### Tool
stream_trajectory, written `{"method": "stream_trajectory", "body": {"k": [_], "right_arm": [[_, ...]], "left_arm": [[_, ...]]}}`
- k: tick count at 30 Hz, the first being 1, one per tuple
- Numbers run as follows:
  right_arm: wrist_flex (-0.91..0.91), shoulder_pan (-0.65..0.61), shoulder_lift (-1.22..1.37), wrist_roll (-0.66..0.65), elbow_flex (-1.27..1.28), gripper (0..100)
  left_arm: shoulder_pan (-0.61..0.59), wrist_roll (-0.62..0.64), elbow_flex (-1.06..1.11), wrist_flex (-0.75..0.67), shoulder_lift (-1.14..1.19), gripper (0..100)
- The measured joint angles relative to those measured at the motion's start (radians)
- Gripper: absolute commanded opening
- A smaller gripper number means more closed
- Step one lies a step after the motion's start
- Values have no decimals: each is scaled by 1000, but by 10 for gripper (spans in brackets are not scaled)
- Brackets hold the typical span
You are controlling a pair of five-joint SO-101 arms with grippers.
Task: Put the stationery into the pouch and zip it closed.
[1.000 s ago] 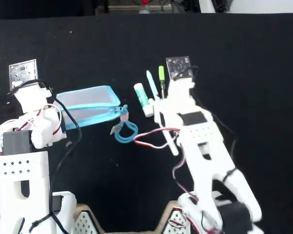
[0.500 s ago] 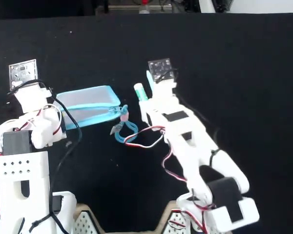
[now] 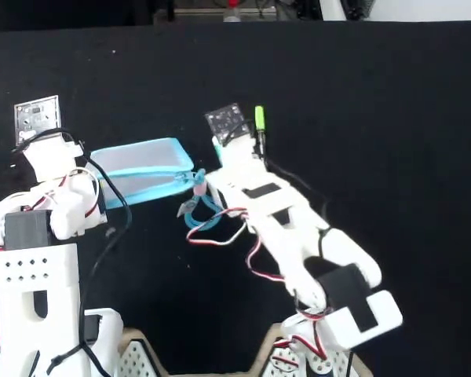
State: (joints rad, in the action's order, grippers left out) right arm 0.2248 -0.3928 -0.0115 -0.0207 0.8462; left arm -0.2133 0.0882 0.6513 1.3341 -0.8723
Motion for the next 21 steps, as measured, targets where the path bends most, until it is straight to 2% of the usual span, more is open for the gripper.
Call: {"method": "stream_trajectory", "body": {"k": [16,21], "right_arm": [[3,-2,29,-9,-31,142],[132,-2,40,-9,-110,142]], "left_arm": [[0,-6,6,0,0,30],[0,-6,6,0,0,30]]}}
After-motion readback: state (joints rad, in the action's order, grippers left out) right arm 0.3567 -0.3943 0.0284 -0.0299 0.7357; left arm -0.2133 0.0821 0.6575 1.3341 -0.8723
